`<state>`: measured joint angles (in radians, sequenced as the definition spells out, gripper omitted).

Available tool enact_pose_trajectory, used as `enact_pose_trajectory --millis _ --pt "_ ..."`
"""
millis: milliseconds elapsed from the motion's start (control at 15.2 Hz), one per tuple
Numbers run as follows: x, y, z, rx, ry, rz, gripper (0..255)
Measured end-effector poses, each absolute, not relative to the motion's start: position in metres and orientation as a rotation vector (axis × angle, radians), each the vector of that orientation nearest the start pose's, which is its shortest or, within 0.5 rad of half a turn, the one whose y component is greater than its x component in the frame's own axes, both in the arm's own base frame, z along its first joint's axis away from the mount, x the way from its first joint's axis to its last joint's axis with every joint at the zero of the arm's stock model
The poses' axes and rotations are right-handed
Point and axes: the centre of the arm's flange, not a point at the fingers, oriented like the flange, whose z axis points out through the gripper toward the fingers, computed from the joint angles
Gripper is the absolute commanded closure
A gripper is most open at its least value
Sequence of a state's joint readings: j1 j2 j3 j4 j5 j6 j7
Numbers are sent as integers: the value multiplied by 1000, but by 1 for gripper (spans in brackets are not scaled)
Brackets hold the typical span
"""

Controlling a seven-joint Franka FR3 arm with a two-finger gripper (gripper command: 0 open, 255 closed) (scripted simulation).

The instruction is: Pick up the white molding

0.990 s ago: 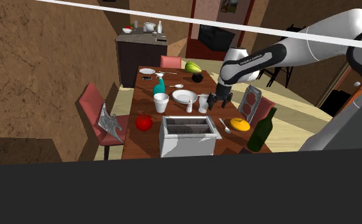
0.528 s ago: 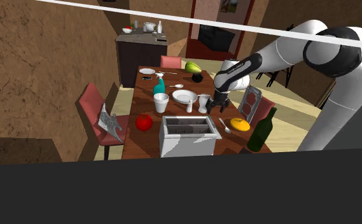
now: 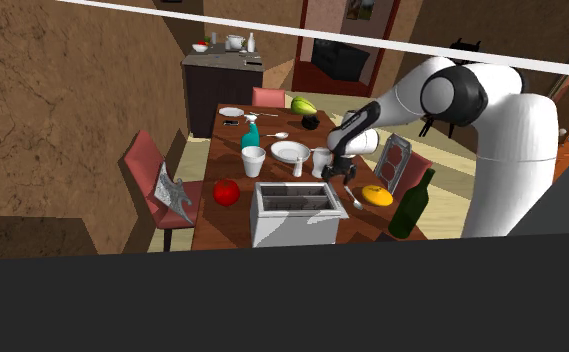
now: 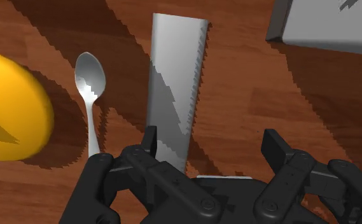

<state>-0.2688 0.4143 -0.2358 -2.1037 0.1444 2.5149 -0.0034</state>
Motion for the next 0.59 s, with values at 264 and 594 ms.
enact_pose_trajectory --millis 264,594 --pt "518 -311 182 -2997 999 2 0" --pt "527 -337 142 -2983 1055 17 0"
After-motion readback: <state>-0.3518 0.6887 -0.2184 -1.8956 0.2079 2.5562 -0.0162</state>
